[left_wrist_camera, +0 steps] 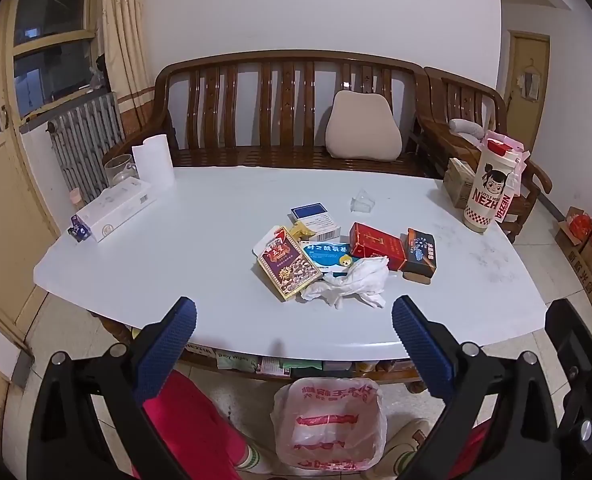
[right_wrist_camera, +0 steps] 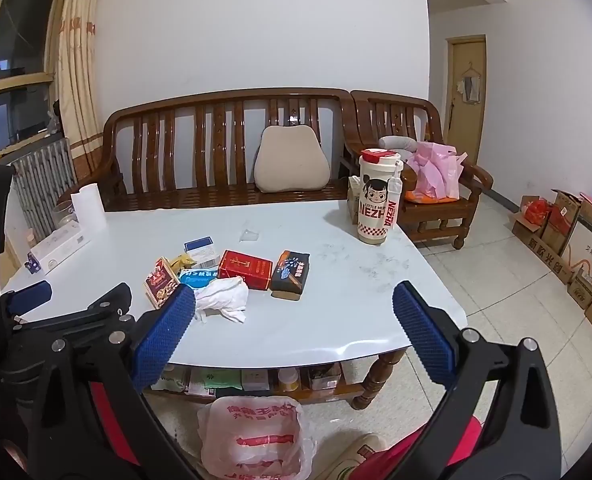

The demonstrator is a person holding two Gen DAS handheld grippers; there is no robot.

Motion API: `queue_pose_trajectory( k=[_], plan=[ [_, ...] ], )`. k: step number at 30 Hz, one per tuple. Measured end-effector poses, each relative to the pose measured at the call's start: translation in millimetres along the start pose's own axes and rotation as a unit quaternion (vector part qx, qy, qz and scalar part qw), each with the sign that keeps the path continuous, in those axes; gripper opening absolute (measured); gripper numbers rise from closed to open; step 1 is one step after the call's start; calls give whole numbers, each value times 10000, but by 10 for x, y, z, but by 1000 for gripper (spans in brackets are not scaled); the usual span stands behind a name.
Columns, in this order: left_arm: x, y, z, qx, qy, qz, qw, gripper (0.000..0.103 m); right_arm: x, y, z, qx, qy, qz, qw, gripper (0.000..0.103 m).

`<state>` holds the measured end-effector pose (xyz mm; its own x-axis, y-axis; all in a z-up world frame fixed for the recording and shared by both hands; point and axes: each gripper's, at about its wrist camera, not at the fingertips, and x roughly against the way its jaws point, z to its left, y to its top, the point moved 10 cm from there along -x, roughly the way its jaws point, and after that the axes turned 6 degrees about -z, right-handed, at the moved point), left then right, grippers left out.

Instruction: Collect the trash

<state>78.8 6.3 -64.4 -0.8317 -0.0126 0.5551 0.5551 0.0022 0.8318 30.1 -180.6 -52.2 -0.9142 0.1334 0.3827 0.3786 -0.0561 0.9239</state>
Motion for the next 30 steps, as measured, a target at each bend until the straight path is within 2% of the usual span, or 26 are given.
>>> queue_pose_trajectory(
  k=[30],
  plan=[
    [30,13,27,-3,22,-7,10000,96,11,3,7,-6,10,2,10000,97]
  ],
)
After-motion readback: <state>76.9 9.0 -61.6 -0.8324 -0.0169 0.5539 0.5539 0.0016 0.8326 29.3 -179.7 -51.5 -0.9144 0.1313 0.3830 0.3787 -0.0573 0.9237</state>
